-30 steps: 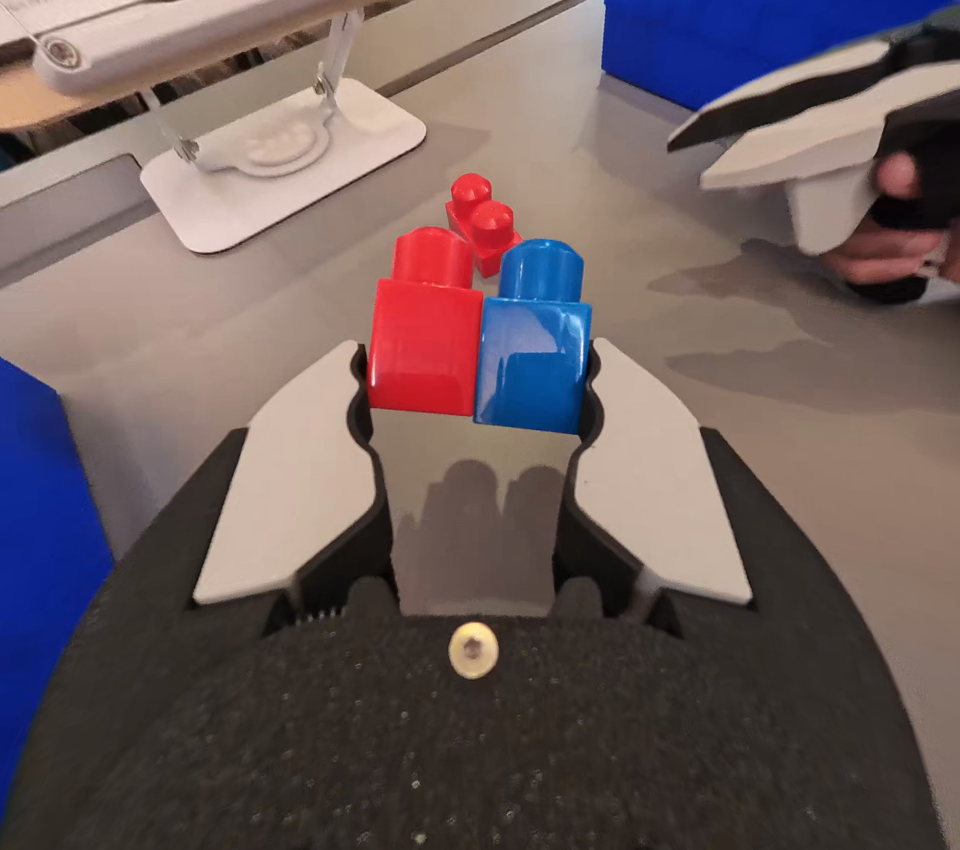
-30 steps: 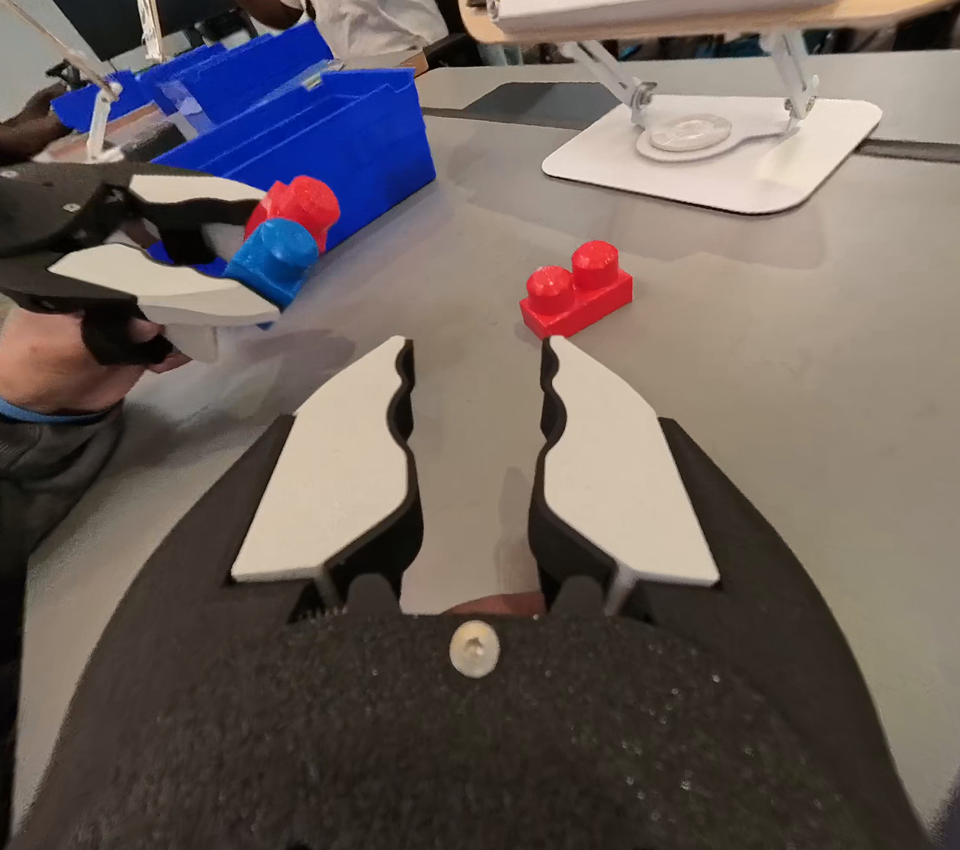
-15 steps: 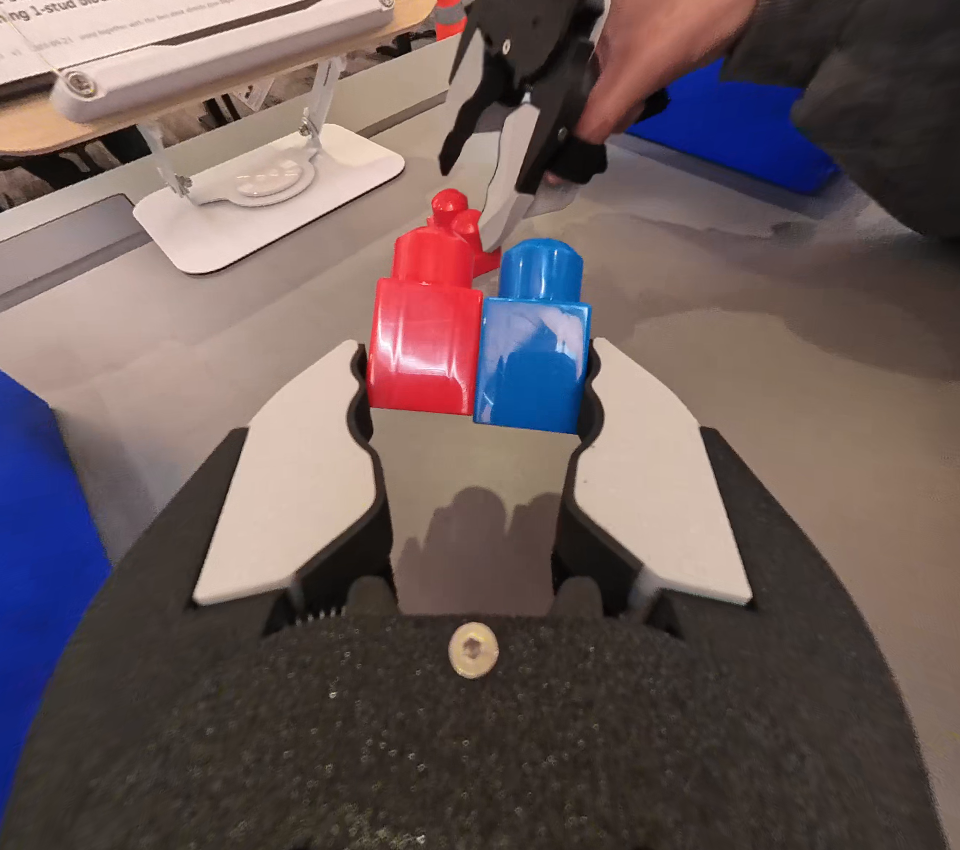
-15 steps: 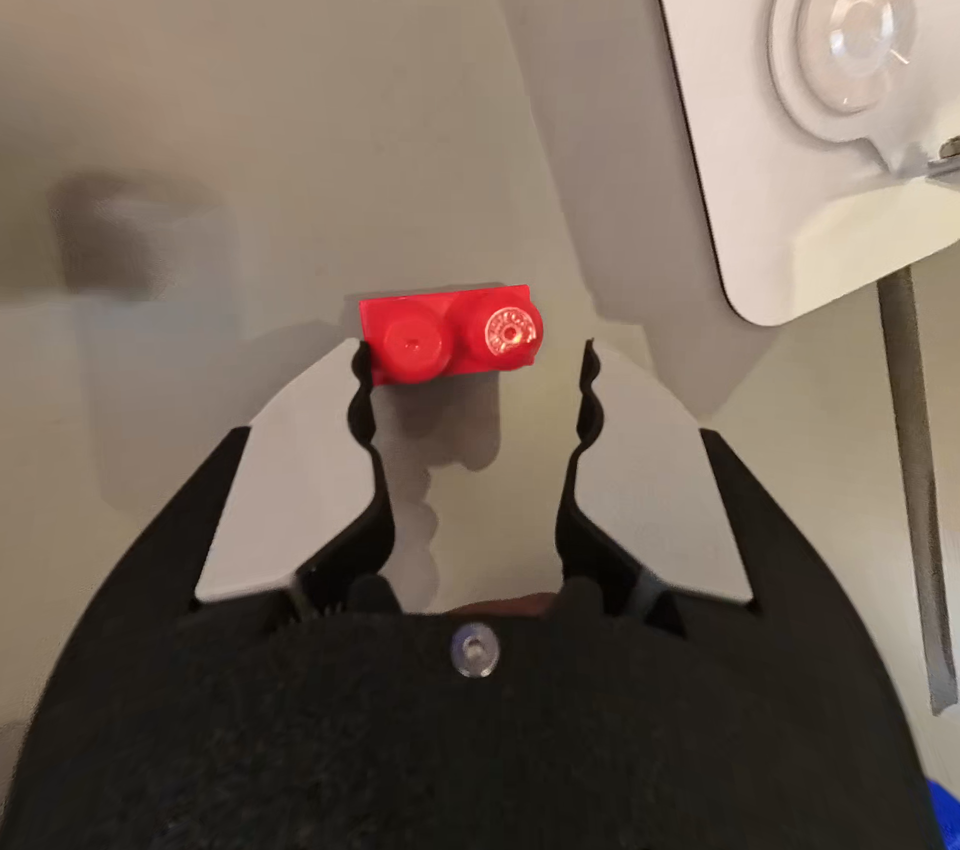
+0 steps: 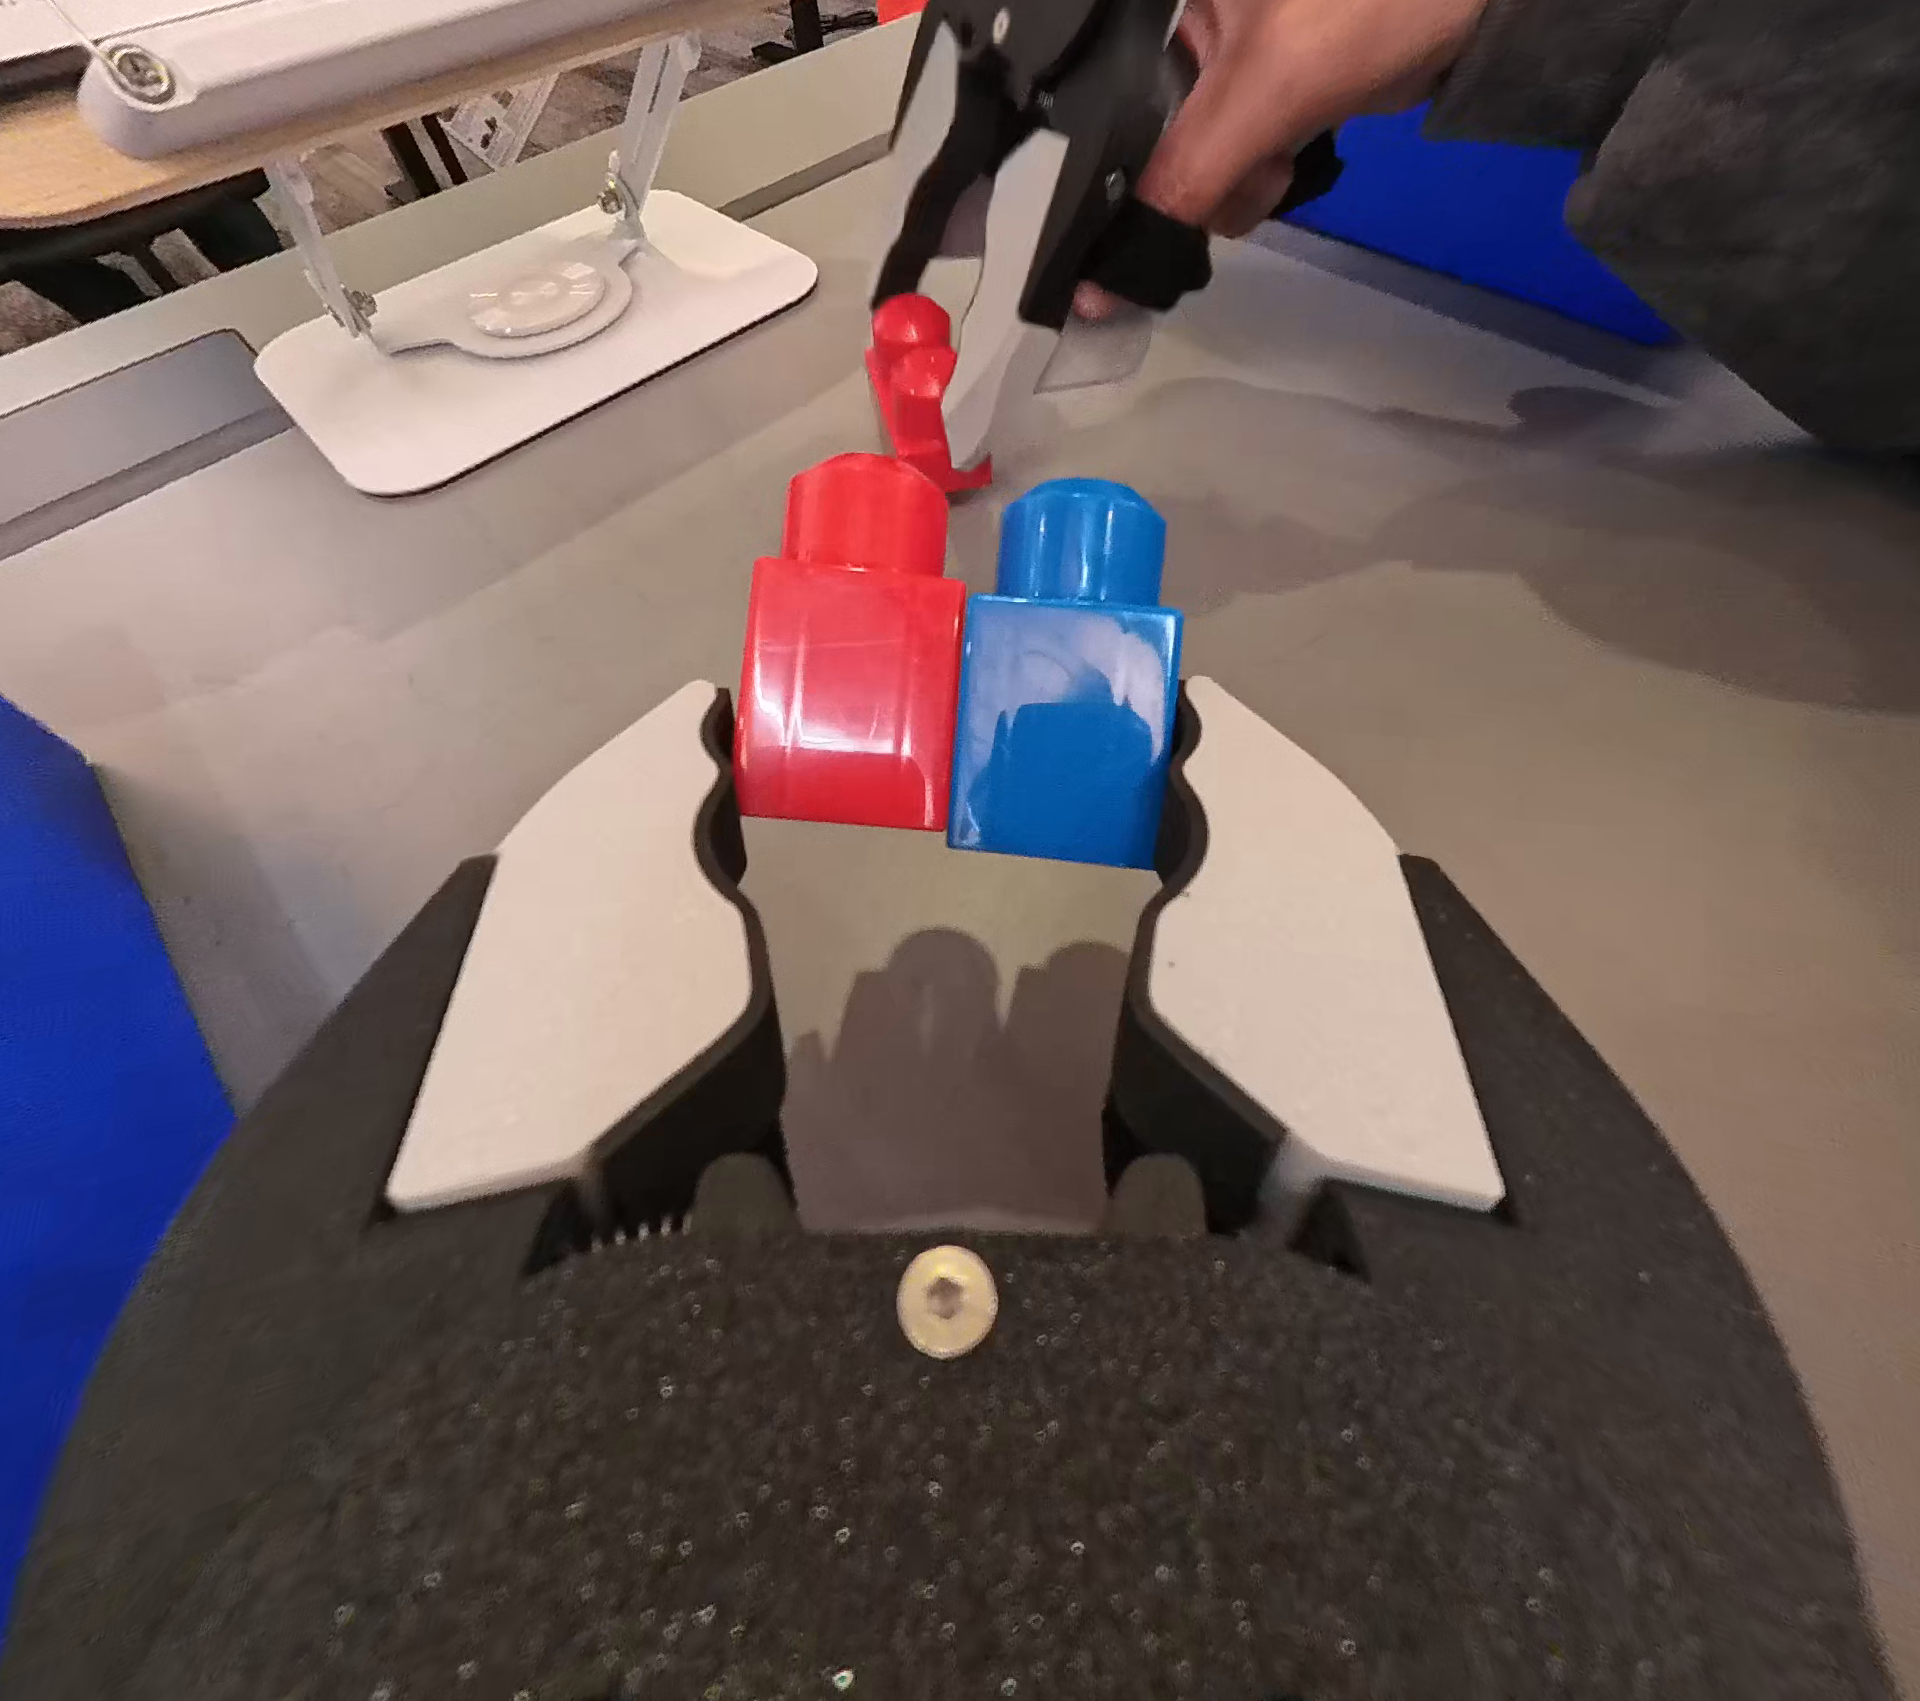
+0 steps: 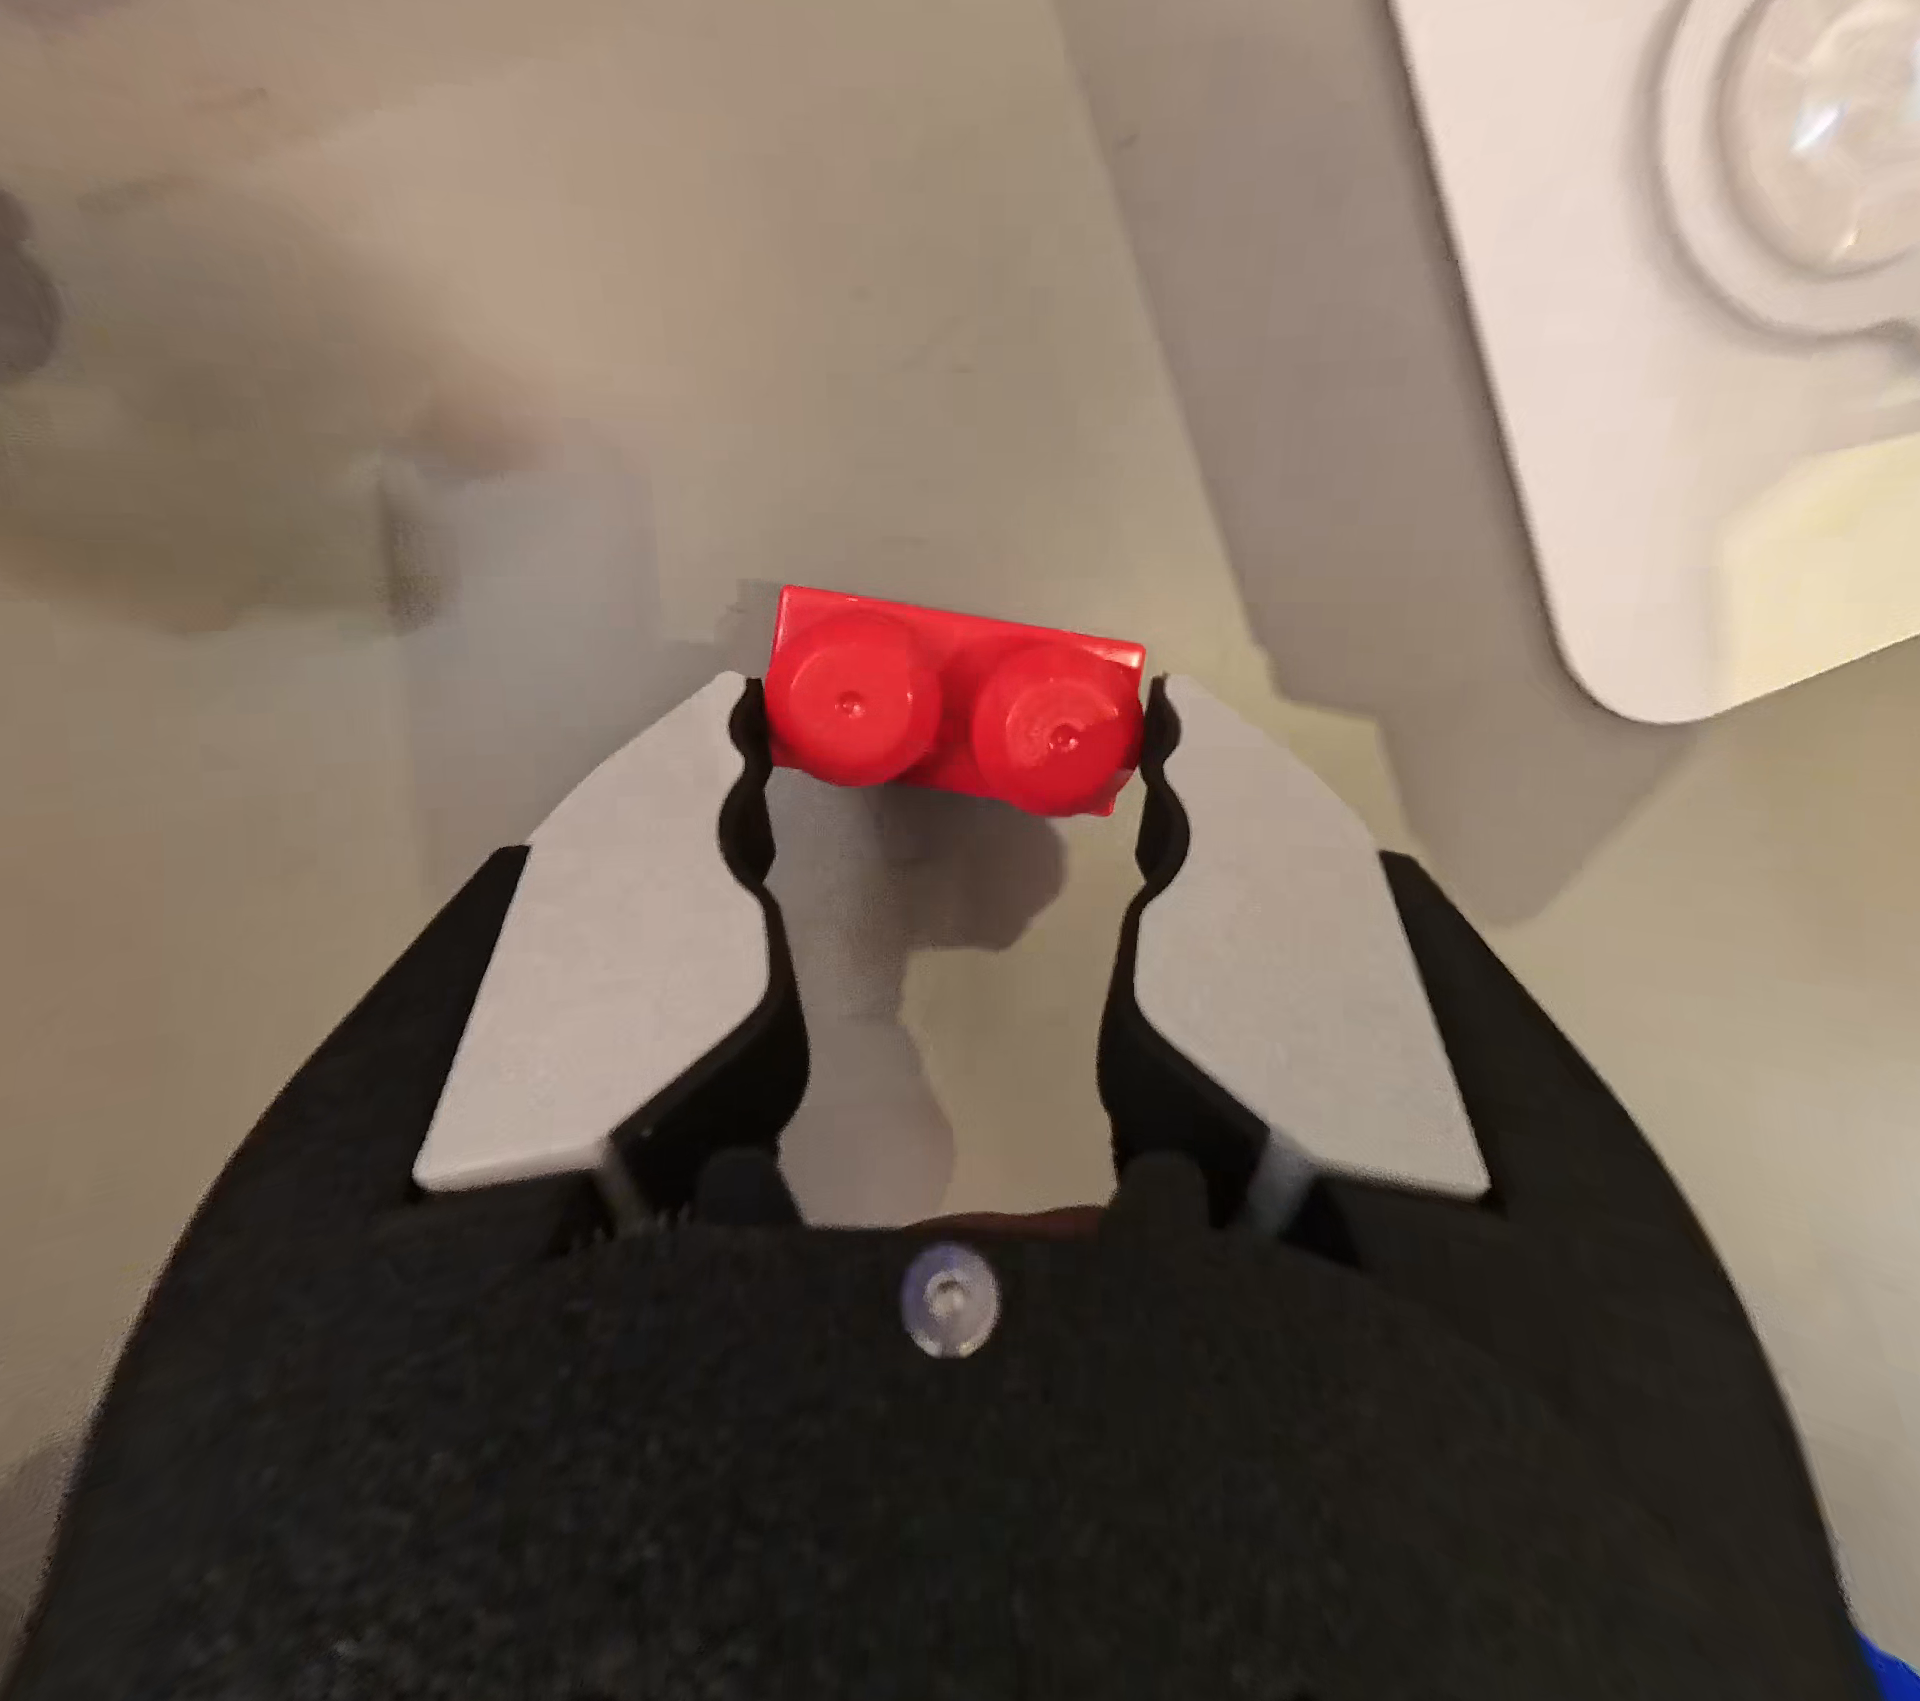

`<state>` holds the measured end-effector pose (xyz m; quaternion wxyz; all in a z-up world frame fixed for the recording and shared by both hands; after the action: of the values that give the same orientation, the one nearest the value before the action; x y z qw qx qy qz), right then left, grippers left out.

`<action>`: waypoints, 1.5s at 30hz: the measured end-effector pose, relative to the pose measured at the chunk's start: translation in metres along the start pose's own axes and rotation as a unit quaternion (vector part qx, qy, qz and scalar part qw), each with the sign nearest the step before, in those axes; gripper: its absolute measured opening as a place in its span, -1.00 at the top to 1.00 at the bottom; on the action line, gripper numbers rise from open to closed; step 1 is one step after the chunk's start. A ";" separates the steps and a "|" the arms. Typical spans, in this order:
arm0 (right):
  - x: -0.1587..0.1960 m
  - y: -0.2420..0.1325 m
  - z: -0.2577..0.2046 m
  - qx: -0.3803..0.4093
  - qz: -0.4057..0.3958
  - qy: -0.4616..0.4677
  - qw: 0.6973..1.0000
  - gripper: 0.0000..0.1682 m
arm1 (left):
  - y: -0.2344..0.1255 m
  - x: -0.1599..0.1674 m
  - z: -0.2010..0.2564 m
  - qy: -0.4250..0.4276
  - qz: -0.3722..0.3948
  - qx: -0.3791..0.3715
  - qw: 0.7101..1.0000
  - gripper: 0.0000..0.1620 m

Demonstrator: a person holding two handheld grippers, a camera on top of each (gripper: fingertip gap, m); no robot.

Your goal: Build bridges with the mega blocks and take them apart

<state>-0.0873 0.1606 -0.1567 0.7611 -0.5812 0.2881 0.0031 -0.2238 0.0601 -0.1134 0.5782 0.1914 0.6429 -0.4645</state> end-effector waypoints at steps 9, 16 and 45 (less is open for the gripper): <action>-0.068 -0.166 -0.056 -0.043 0.307 -0.114 0.944 0.19 | 0.005 -0.062 0.025 -0.054 0.074 0.195 0.976 0.05; -0.090 -0.215 -0.065 -0.109 0.315 -0.154 0.930 0.19 | 0.018 -0.128 0.048 -0.129 0.150 0.383 0.902 0.05; -0.071 -0.198 -0.035 -0.126 0.293 -0.079 0.944 0.20 | 0.034 -0.123 0.056 -0.084 0.154 0.355 0.918 0.56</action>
<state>-0.0942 0.0885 0.0439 0.6673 -0.5602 0.3820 0.3082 -0.1335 0.0668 -0.0072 0.5885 0.4410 0.3470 -0.5821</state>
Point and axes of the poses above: each gripper's, where its closed fingertips meet, y out along the fingers, x out of its underside, z = x × y across the jaws, the point moved 1 cm from there along -y, back along the fingers, and after that the axes turned 10 degrees about -y, right-handed, at the moved point
